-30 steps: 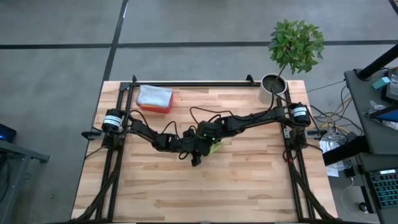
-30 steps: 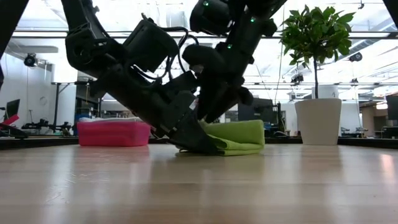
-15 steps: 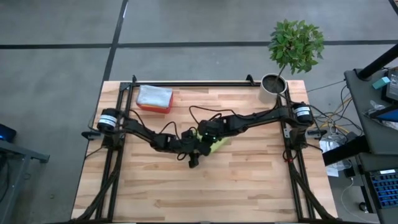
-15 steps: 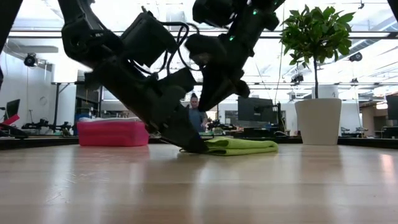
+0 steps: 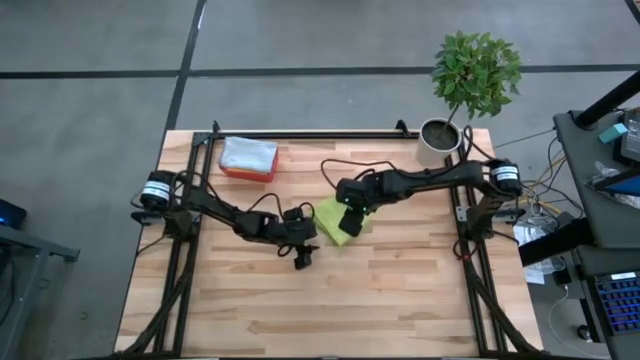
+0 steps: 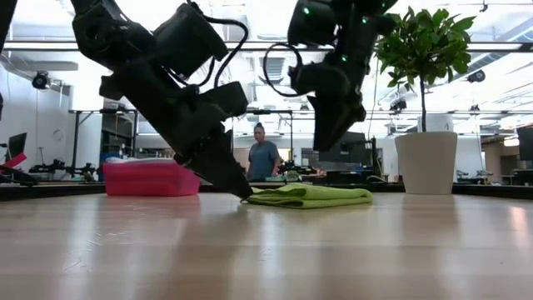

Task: Fold microfiber towels
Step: Fold the light green microfiber cloth

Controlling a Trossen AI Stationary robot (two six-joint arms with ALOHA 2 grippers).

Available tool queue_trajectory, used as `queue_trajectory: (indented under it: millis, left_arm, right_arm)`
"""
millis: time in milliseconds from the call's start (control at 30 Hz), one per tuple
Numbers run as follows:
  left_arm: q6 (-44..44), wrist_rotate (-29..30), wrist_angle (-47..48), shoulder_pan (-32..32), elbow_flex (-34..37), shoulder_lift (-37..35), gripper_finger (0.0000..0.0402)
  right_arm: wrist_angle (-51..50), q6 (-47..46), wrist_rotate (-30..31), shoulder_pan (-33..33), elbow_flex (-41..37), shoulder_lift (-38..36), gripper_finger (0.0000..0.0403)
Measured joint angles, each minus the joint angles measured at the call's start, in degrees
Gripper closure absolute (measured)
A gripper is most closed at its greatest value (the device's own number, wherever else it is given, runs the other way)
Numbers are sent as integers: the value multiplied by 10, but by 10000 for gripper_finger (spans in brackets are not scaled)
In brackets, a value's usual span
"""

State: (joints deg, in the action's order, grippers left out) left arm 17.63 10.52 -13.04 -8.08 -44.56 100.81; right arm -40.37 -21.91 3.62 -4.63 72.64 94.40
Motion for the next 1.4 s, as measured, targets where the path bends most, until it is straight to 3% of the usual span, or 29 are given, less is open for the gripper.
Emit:
queue_trajectory:
  millis: [367, 500, 767, 967, 1400]
  left_arm:
    - [-34, 5, 19, -5, 1, -72, 208]
    - [-30, 6, 17, -6, 1, -55, 208]
    - [-14, 9, -44, -5, 2, 15, 208]
    - [-14, 18, -82, -2, 2, 54, 208]
    - [-17, 30, -100, -2, 12, 58, 208]
  right_arm:
    - [51, 29, -36, -90, -106, -29, 170]
    - [118, 24, -111, -118, -159, -31, 154]
    - [233, 18, -144, -129, -231, -31, 145]
    - [359, -21, -216, -129, -277, -31, 190]
    - [426, -46, -221, -106, -274, -32, 385]
